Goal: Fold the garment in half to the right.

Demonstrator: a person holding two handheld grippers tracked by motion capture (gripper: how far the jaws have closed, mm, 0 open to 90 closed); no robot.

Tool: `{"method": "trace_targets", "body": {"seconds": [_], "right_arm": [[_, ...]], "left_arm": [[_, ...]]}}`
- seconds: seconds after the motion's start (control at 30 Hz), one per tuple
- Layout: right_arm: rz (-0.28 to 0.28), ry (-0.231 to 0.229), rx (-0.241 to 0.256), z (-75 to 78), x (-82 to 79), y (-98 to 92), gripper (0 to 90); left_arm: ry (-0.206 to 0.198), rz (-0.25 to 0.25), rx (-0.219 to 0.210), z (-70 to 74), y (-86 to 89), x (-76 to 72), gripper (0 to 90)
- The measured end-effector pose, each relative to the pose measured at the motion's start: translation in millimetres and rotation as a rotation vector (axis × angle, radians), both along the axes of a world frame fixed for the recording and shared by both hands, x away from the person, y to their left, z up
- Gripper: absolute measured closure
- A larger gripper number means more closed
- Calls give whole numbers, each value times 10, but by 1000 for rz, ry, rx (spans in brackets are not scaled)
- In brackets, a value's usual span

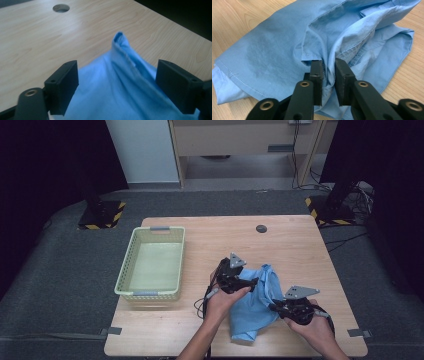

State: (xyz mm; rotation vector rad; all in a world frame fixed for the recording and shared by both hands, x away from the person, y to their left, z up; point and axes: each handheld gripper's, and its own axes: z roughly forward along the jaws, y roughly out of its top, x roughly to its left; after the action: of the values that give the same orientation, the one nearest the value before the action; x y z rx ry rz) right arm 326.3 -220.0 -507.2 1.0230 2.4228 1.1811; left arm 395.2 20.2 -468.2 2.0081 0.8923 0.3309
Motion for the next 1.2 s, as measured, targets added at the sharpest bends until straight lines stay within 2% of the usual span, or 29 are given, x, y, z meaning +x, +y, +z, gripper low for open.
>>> {"method": "trace_targets", "body": {"seconds": [0.07, 0.17, 0.27, 0.53, 0.67, 0.83, 0.97, 1.0, 1.1, 1.13, 1.2], "right_arm": [[-1, -5, 0, 14, -20, -13, 759], [-5, -8, -3, 26, -44, -34, 764], [-5, -7, -17, 11, -73, -36, 769], [-16, -7, -27, 17, -150, -62, 752], [-30, -3, -24, 39, -173, -117, 742], [-39, 18, -27, 114, -192, -231, 624], [-30, 46, -21, 218, -202, -365, 510], [-30, 40, -24, 241, -204, -385, 491], [-24, 36, -20, 331, -206, -430, 436], [-22, 31, -13, 366, -210, -442, 419], [-14, 24, 2, 430, -216, -449, 381]], "left_arm": [[8, -9, -7, -40, 51, -78, 159], [-3, -9, -5, -60, 118, -173, 159], [-8, 10, -19, -62, 220, -263, 159], [11, 42, -4, -132, 396, -473, 162], [20, 70, -17, -151, 497, -562, 160], [44, 79, -20, -226, 588, -663, 160], [40, 108, -38, -211, 660, -682, 160], [38, 114, -41, -207, 672, -692, 159], [32, 107, -25, -212, 665, -710, 159], [28, 99, -1, -228, 660, -735, 159], [27, 95, 14, -253, 658, -750, 159]]}}
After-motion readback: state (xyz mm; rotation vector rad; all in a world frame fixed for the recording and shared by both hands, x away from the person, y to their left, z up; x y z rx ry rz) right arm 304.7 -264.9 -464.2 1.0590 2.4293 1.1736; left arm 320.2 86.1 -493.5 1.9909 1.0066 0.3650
